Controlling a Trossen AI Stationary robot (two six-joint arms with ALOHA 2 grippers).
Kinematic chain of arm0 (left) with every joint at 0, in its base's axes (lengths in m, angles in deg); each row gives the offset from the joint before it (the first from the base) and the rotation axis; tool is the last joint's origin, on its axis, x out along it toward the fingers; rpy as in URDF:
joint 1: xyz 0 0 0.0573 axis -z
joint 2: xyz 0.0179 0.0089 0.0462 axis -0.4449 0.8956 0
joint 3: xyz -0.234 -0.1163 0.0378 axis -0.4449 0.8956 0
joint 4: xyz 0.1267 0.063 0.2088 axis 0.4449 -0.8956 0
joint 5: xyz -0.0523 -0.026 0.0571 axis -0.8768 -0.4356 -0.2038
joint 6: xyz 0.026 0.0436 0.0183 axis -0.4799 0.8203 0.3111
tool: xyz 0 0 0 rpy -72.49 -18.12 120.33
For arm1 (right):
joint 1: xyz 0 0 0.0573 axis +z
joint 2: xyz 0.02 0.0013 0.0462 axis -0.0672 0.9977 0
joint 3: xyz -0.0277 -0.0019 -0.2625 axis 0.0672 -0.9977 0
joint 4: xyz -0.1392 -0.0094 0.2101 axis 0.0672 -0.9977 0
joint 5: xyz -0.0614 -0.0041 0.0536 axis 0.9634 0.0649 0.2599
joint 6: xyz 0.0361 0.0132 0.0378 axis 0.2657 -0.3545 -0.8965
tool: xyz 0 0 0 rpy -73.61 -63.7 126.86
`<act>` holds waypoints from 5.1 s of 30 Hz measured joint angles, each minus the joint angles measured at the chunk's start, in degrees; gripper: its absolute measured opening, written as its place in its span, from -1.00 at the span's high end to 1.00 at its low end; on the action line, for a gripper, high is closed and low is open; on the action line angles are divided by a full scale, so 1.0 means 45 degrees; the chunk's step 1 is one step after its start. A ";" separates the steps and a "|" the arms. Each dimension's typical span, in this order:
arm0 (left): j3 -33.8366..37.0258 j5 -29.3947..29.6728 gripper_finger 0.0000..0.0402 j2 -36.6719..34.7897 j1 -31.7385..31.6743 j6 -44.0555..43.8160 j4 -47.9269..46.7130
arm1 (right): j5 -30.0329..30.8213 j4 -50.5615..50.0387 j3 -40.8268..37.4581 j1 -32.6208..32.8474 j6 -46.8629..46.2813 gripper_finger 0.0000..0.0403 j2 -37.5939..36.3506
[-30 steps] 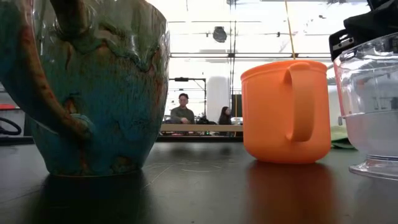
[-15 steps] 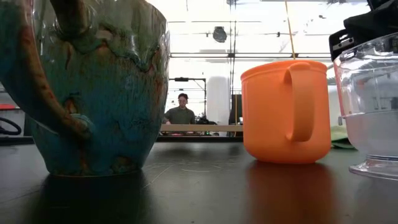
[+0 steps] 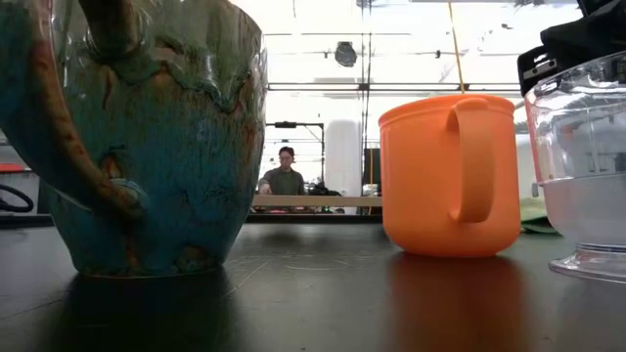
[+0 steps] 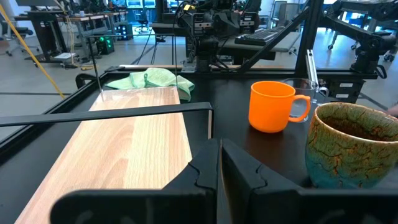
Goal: Stack small to large cups/mugs on shelf
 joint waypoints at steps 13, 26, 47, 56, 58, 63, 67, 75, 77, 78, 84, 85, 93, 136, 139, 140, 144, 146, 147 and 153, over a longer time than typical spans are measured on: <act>0.0000 0.0000 0.89 0.0003 0.0000 -0.0002 0.0004 | 0.0000 0.0000 0.0000 -0.0005 0.0000 1.00 -0.0001; 0.0000 0.0000 0.89 0.0001 0.0000 -0.0002 0.0004 | 0.0000 0.0003 0.0000 0.0000 0.0000 1.00 -0.0001; 0.0000 0.0000 0.89 0.0004 -0.0004 -0.0005 0.0004 | 0.0000 0.0005 0.0000 -0.0001 0.0000 1.00 0.0004; 0.0000 0.0009 0.89 0.0005 -0.0004 0.0000 0.0023 | 0.0000 0.0003 0.0000 -0.0003 0.0000 1.00 0.0001; 0.0003 0.0141 0.89 0.0005 -0.0004 -0.0005 0.0229 | 0.0001 0.0005 0.0000 -0.0004 0.0000 1.00 0.0003; 0.0000 0.0219 0.89 0.0005 -0.0004 0.0000 0.0782 | 0.0000 0.0005 0.0000 -0.0002 0.0000 1.00 0.0001; 0.0000 0.0219 0.89 0.0005 -0.0004 0.0000 0.0944 | 0.0000 0.0000 0.0000 -0.0005 0.0000 1.00 0.0003; 0.0000 0.0219 0.89 0.0005 -0.0004 -0.0092 0.1375 | 0.0000 0.0076 0.0000 -0.0001 0.0340 1.00 -0.0001; 0.0000 0.0219 0.89 0.0005 -0.0004 -0.0097 0.1389 | 0.0000 0.0063 0.0000 0.0000 0.0331 1.00 0.0004; 0.0000 0.0219 0.89 0.0005 -0.0004 -0.0118 0.1389 | 0.0000 0.0063 0.0000 -0.0005 0.0335 1.00 -0.0001; 0.0000 0.0214 0.89 0.0010 -0.0004 -0.0757 0.1379 | 0.0000 0.0063 0.0000 -0.0005 0.0335 1.00 -0.0001; 0.0000 0.0218 0.89 0.0010 -0.0004 -0.0885 0.1375 | 0.0000 0.0063 0.0000 0.0000 0.0335 1.00 -0.0001; 0.0000 0.0263 0.90 0.0015 -0.0038 -0.0650 0.2914 | 0.0000 0.0063 0.0000 -0.0005 0.0335 1.00 -0.0001; -0.7876 -0.1703 1.00 1.1454 0.0413 -0.0974 -0.0147 | 0.0005 0.0117 0.0000 -0.0005 0.1681 1.00 0.0000; -0.9001 -0.1780 1.00 1.2426 0.0413 -0.1415 -0.1194 | 0.0000 0.0117 0.0000 0.0000 0.1680 1.00 -0.0001; -0.9341 -0.1794 1.00 1.2733 0.0413 -0.1600 -0.1523 | 0.0000 0.0117 0.0000 -0.0003 0.1676 1.00 0.0004; -1.0785 -0.1809 1.00 1.4157 0.0468 -0.2123 -0.3030 | 0.0000 0.0117 0.0000 -0.0003 0.1676 1.00 0.0003; -1.1504 -0.1809 1.00 1.4812 0.0618 -0.2129 -0.3724 | 0.0004 0.0116 0.0000 -0.0005 0.1676 1.00 -0.0001; -1.1887 -0.1809 1.00 1.5174 0.0708 -0.2106 -0.4027 | 0.0000 0.0112 0.0000 0.0000 0.1676 1.00 0.0000; -1.4280 -0.1806 1.00 1.7361 0.1299 -0.1944 -0.5783 | 0.0004 0.0058 0.0000 -0.0001 0.1438 1.00 0.0004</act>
